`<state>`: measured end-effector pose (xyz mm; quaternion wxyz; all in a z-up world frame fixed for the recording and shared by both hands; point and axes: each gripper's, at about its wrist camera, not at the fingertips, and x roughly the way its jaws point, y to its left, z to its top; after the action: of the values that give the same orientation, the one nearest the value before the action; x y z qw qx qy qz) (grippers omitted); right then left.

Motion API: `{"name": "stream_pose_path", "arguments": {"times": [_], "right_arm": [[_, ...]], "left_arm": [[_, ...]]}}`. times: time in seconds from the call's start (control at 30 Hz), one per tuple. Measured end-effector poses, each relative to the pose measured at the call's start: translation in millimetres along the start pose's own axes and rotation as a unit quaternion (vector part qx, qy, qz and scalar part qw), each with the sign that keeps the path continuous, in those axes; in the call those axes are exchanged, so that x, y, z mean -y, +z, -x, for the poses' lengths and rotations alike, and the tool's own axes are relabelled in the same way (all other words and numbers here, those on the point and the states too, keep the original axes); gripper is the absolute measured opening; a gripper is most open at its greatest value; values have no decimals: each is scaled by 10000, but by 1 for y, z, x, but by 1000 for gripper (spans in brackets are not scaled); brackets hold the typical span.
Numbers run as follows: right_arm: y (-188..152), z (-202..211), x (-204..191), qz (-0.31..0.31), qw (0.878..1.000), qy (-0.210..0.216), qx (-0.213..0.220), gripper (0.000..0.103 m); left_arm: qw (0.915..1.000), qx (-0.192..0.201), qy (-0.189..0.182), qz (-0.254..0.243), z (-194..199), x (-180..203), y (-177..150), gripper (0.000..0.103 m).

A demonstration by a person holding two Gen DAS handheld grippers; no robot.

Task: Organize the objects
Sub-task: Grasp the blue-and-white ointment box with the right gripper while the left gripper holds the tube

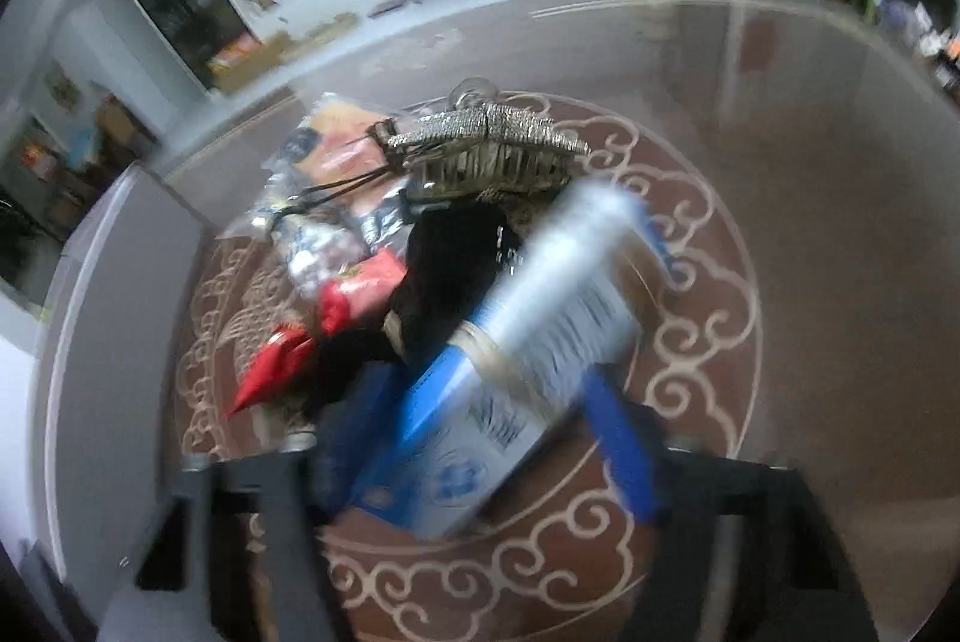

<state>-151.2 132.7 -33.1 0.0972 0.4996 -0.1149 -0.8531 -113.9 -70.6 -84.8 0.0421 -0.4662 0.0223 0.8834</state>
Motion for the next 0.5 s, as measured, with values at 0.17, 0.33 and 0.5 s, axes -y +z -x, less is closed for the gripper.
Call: {"name": "stream_pose_path", "arguments": {"times": [0.17,0.33,0.5], "right_arm": [[-34,29,58,-397,9978,514,165,57],[-56,55,105,-698,9953,642,194,70],[-31,59,74,60,9993,344,-128,86]], "left_arm": [[10000,-3,-1,2,0,0,0,103],[10000,-25,-3,-6,-4,-1,3,103],[9984,-562,-44,-85,-3,-1,8,103]]}}
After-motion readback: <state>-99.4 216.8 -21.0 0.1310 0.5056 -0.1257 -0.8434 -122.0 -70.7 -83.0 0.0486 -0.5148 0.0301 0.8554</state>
